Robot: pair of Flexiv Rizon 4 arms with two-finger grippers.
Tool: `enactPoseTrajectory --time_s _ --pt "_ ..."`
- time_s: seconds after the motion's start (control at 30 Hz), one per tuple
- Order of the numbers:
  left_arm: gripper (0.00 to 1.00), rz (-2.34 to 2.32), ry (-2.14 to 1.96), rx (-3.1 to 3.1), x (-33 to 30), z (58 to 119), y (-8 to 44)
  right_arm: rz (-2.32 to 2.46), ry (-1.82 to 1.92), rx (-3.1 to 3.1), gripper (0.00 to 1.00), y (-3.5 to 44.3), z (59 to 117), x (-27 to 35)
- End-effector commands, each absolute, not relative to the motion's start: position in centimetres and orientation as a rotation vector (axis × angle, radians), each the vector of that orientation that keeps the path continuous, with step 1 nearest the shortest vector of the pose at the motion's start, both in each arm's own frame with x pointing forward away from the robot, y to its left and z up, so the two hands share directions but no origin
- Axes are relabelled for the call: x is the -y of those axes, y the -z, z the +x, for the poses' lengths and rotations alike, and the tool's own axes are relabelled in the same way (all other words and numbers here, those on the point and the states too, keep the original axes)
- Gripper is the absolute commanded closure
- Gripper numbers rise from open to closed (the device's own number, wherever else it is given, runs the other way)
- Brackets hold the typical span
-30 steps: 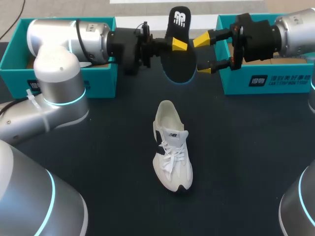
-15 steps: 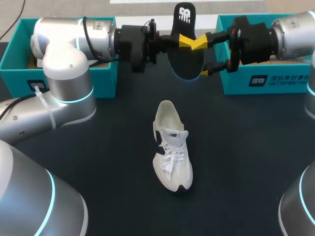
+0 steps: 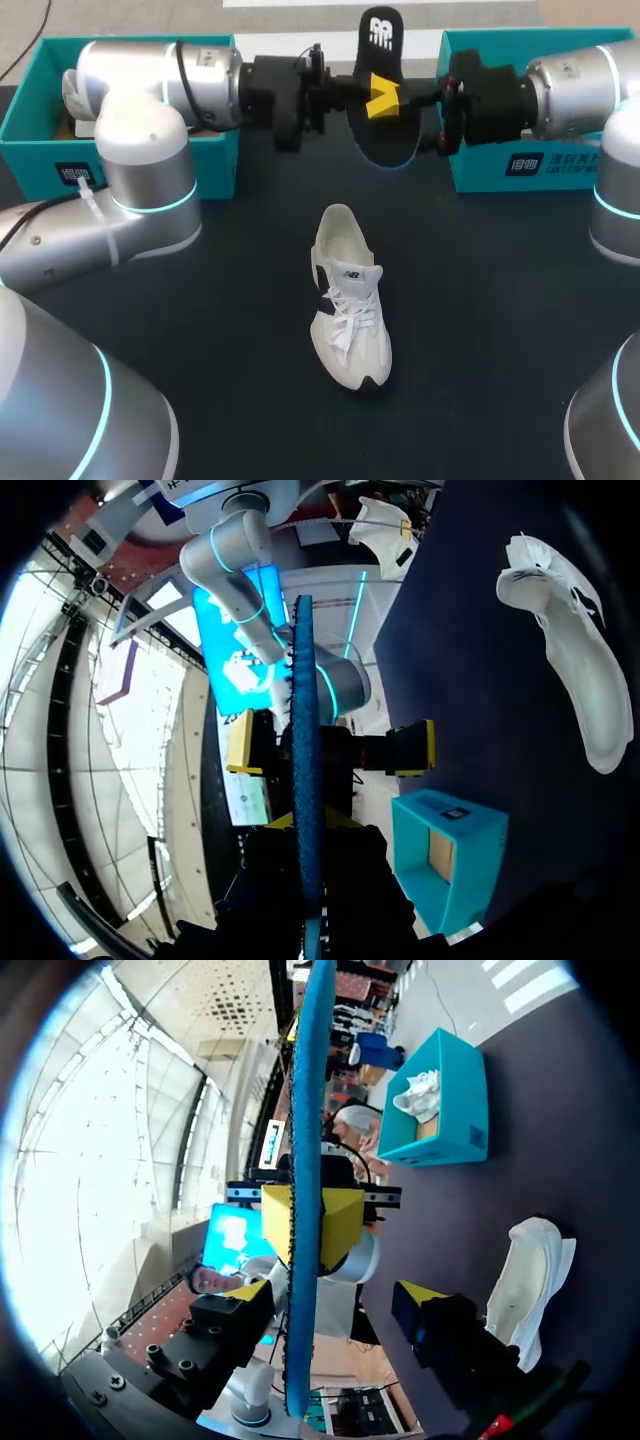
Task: Take the shoe out of the shoebox, open the shoe tongue, remove and reinsert the insole, then place the shoe into the shoebox
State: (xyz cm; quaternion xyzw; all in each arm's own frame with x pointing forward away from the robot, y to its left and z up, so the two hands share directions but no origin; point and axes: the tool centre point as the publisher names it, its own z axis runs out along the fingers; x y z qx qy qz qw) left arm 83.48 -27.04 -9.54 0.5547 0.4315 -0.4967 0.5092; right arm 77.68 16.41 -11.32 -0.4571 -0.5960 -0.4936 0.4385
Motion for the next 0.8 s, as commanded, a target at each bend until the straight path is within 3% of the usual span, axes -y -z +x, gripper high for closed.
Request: enactPoseTrajectory --time_s 0.03,0.13,0.23,0.73,0.8 --pt "1.00 1.334 1.188 -1.049 26.05 83.09 9.59 -1.145 1.221 1.482 0.24 11.13 77.40 -16.04" --pt "1.00 1.325 1.185 -1.059 25.86 83.07 9.75 -1.150 1.220 1.486 0.34 10.93 77.40 -15.88" --pt "1.00 1.320 1.185 -1.063 25.92 82.85 9.89 -1.153 1.224 1.488 0.56 10.98 77.54 -15.85" --pt "1.00 1.303 1.199 -1.072 26.46 82.34 10.20 -1.138 1.242 1.489 0.77 11.27 78.03 -16.29" --pt "1.00 1.301 1.202 -1.073 26.51 82.28 10.26 -1.138 1.246 1.486 1.00 11.29 77.99 -16.41"
